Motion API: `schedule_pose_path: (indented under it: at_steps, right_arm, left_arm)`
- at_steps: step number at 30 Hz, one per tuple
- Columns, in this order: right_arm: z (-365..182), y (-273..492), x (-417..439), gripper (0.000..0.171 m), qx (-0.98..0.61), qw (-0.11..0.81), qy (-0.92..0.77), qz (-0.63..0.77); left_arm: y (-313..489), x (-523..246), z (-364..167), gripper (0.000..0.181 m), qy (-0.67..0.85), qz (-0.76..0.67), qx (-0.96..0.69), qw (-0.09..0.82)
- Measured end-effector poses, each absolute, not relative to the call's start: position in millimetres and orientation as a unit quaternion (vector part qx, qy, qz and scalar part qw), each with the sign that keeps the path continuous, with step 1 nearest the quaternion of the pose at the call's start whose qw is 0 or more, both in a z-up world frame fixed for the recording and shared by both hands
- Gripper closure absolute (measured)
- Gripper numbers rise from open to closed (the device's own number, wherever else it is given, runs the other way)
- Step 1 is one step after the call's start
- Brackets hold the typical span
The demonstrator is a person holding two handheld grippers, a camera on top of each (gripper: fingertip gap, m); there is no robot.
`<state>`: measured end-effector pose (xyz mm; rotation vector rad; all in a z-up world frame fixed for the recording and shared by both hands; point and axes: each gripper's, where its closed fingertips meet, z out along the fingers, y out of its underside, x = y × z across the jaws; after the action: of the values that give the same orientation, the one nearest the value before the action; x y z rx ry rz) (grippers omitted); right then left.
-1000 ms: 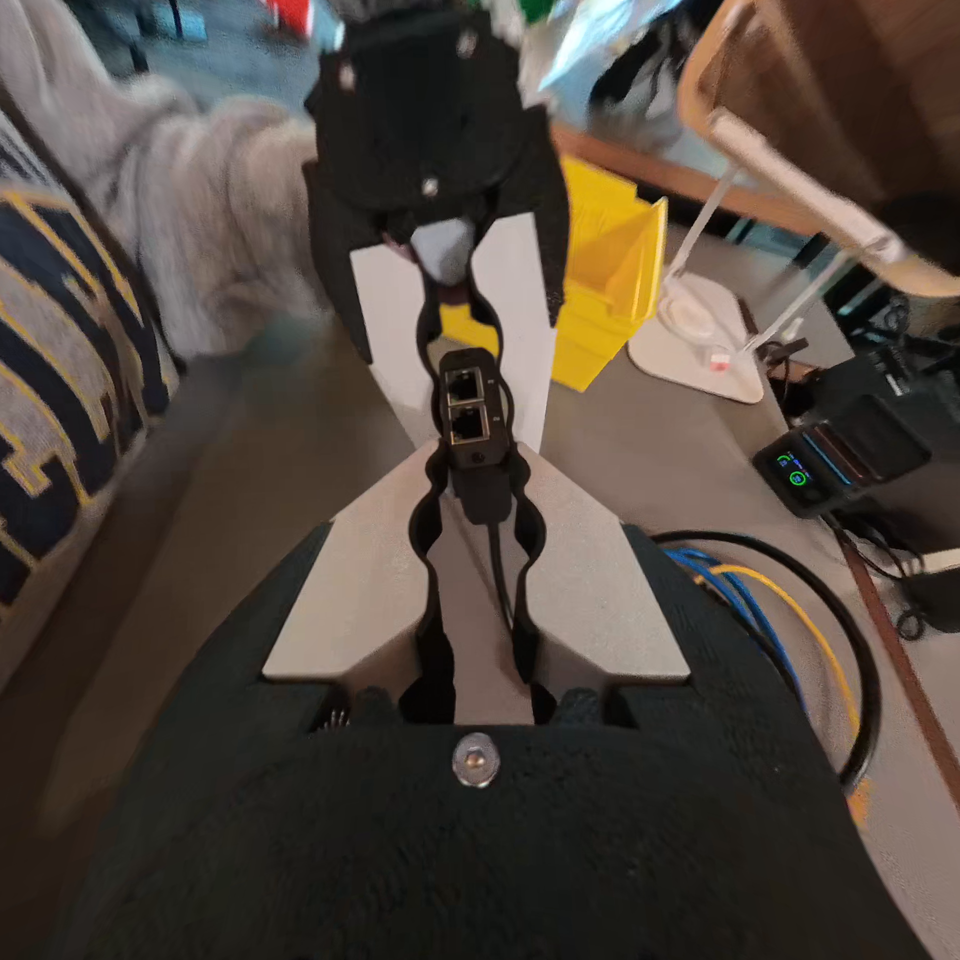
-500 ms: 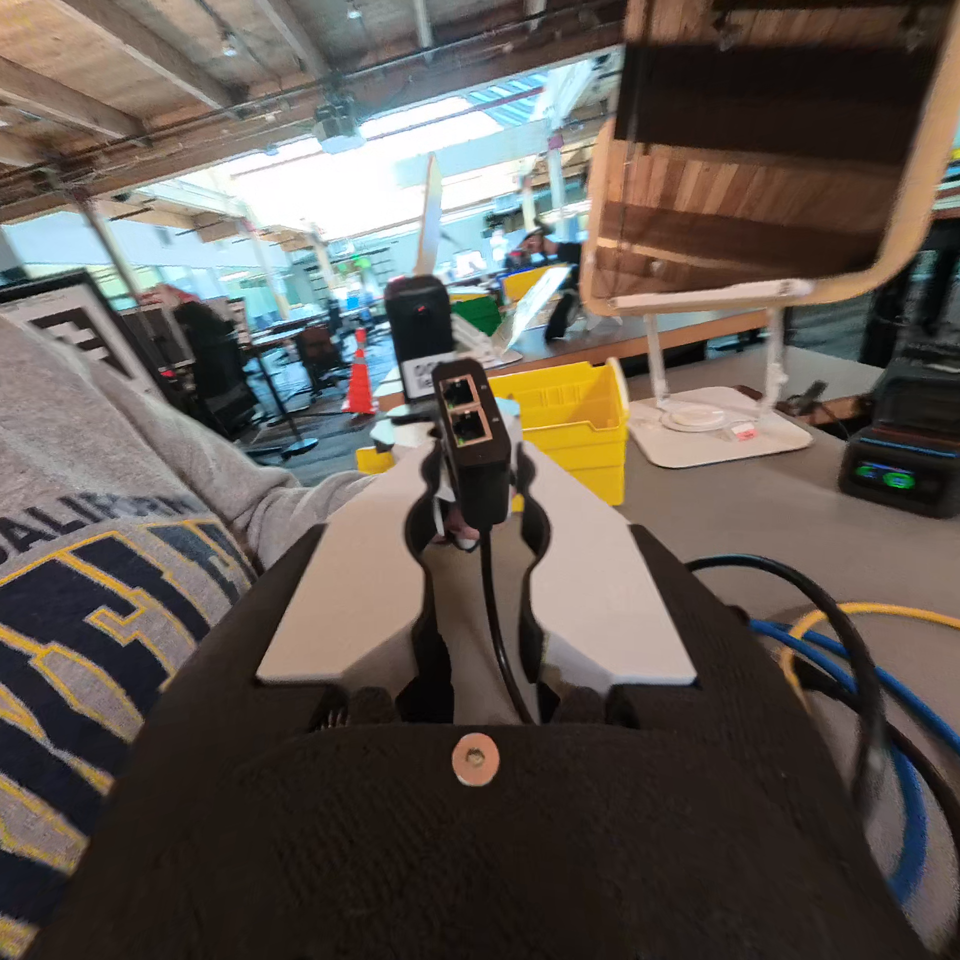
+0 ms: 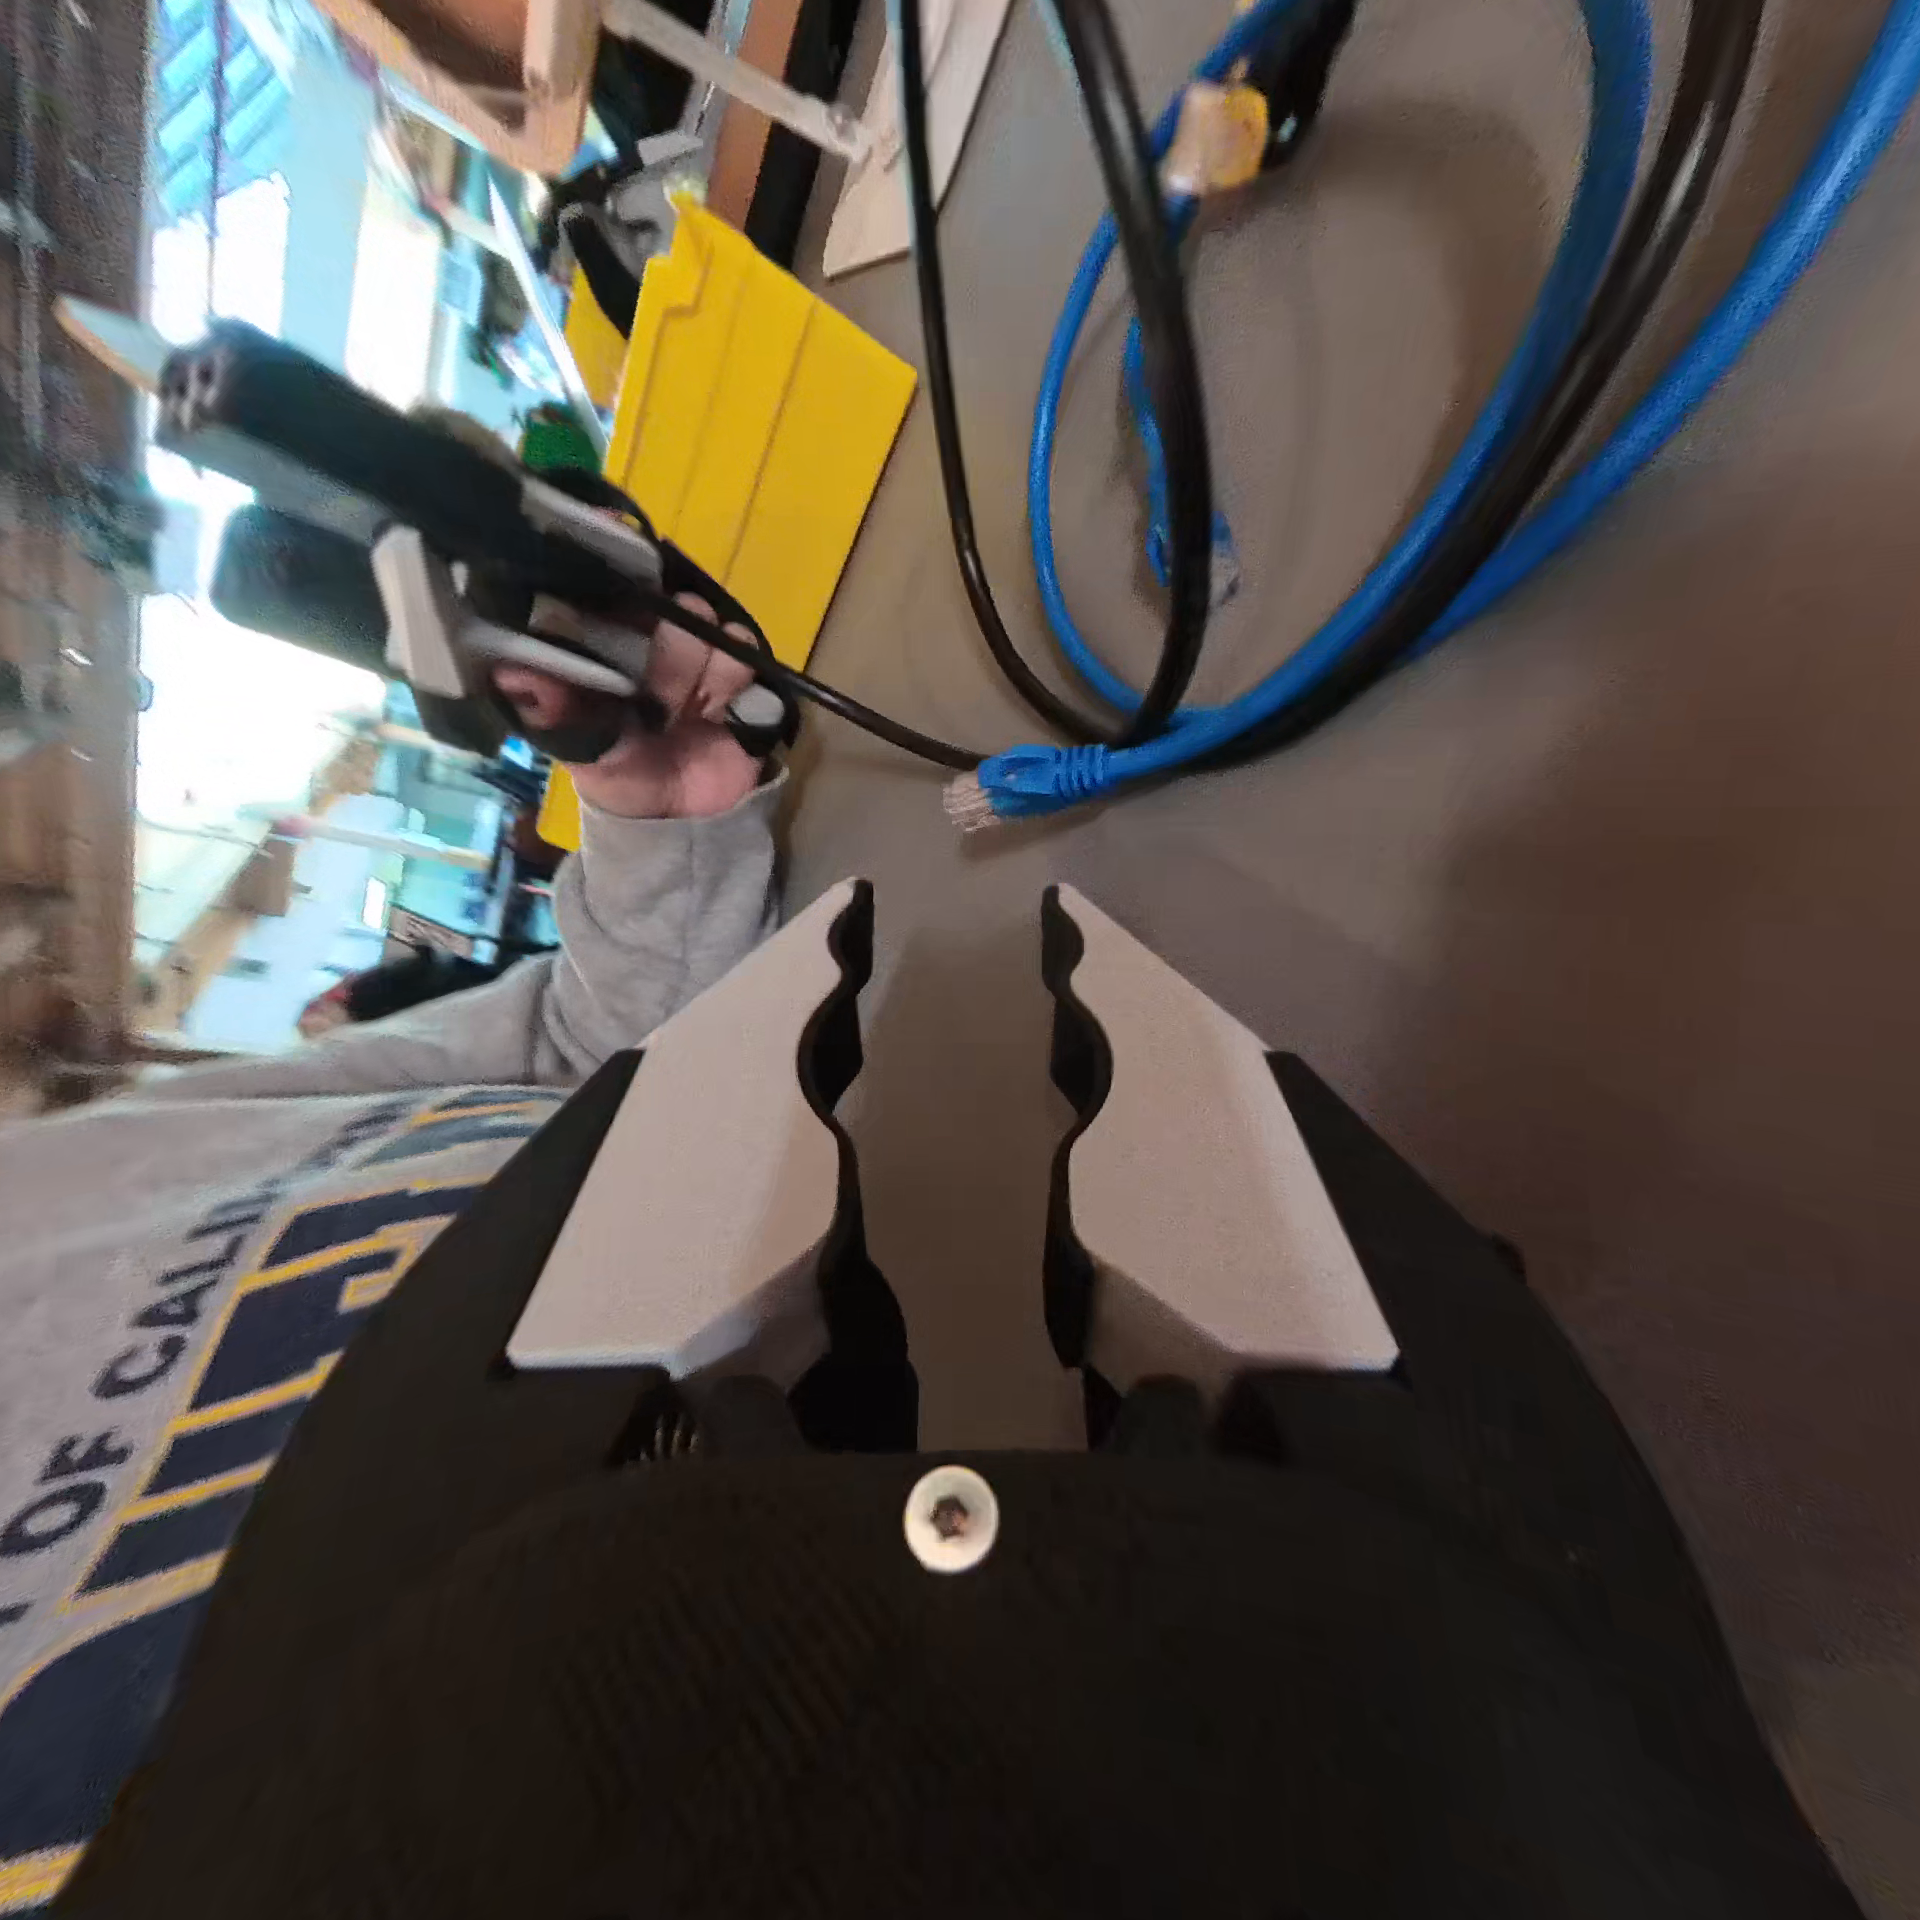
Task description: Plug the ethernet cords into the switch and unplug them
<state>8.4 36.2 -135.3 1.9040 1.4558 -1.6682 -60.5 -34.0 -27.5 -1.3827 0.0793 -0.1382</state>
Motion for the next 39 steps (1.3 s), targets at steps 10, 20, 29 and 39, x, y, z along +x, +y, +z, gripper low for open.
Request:
schedule_pose_path:
  at_steps: [10,20,29,39]
  right_arm:
    - [-156,37,-27,0.130,0.729,0.140,0.359,-0.566]
    - [-160,44,-37,0.158,0.737,0.084,0.346,-0.575]
    - [-73,48,-31,0.164,0.572,-0.093,0.404,-0.707]
    - [-3,26,-57,0.164,0.394,-0.271,0.435,-0.763]
  left_arm:
    - [-36,-55,-36,0.161,0.052,-0.058,-0.639,0.765]
    - [-33,-64,-43,0.162,0.020,-0.068,-0.654,0.753]
    - [-22,-58,-62,0.161,-0.035,-0.174,-0.680,0.712]
    - [-17,-35,-69,0.160,-0.035,-0.317,-0.664,0.677]
